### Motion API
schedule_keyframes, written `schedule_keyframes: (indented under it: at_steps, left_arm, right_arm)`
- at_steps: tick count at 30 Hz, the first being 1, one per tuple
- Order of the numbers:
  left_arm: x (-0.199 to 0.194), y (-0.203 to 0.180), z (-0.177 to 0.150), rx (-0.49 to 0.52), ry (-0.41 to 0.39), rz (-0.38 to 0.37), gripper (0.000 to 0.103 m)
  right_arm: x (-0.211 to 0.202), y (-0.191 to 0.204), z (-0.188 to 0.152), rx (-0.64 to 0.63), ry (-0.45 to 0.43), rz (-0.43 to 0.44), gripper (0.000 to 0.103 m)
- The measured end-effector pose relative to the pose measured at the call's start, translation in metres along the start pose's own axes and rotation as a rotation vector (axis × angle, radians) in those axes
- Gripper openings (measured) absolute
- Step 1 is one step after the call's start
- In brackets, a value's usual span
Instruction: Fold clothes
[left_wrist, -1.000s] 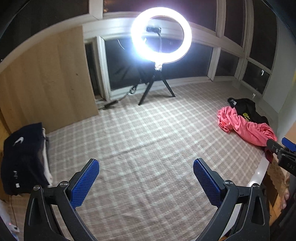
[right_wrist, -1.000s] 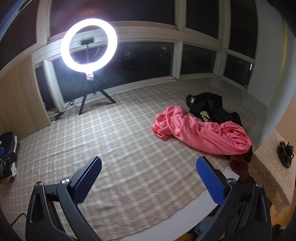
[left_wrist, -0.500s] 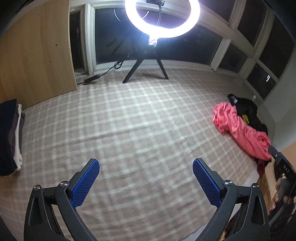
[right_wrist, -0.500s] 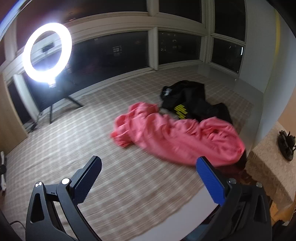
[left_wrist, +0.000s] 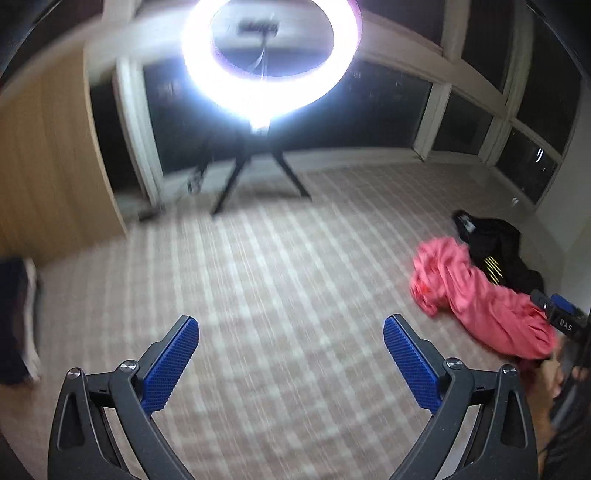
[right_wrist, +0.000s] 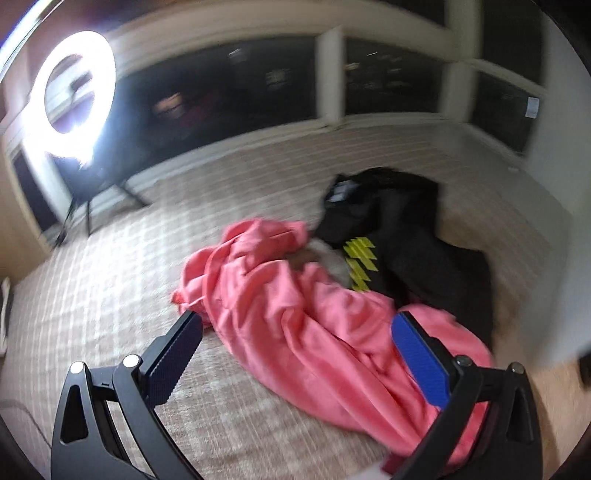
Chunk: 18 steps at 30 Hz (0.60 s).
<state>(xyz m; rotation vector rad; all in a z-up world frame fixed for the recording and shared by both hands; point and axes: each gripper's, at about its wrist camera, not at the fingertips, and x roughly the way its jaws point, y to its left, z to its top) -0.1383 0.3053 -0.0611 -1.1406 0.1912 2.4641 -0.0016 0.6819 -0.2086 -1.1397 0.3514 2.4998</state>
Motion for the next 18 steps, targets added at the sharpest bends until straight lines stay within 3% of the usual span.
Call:
schedule_keyframes:
  at_steps: [5,8,12,13,14,15,17,18]
  left_arm:
    - [-0.005,-0.006,0.035,-0.033,-0.046,-0.044,0.1]
    - [-0.006,0.001,0.041,-0.059,-0.048,-0.025,0.1]
    - [-0.005,0.015,0.036,-0.088,-0.033,0.02,0.1]
    - [-0.005,0.02,0.034,-0.093,-0.025,0.031,0.1]
    - [-0.004,0.025,0.032,-0.1,-0.019,0.042,0.1]
    - [-0.004,0.031,0.03,-0.107,-0.012,0.052,0.1]
    - [-0.003,0.042,0.026,-0.123,0.0,0.066,0.1]
    - [-0.004,0.046,0.024,-0.124,0.003,0.068,0.1]
  right_arm:
    - [0.063,0.025,0.014,-0.126,0.121,0.059,0.103]
    - [0.092,0.042,0.015,-0.196,0.158,0.055,0.103]
    - [0.091,0.042,0.017,-0.188,0.169,0.076,0.102]
    - [0.09,0.042,0.017,-0.185,0.172,0.081,0.093]
    - [0.09,0.042,0.018,-0.183,0.175,0.086,0.075]
    - [0.089,0.042,0.018,-0.181,0.178,0.091,0.065]
    - [0.089,0.042,0.019,-0.177,0.183,0.101,0.033]
    - [0.088,0.042,0.02,-0.175,0.186,0.107,0.028]
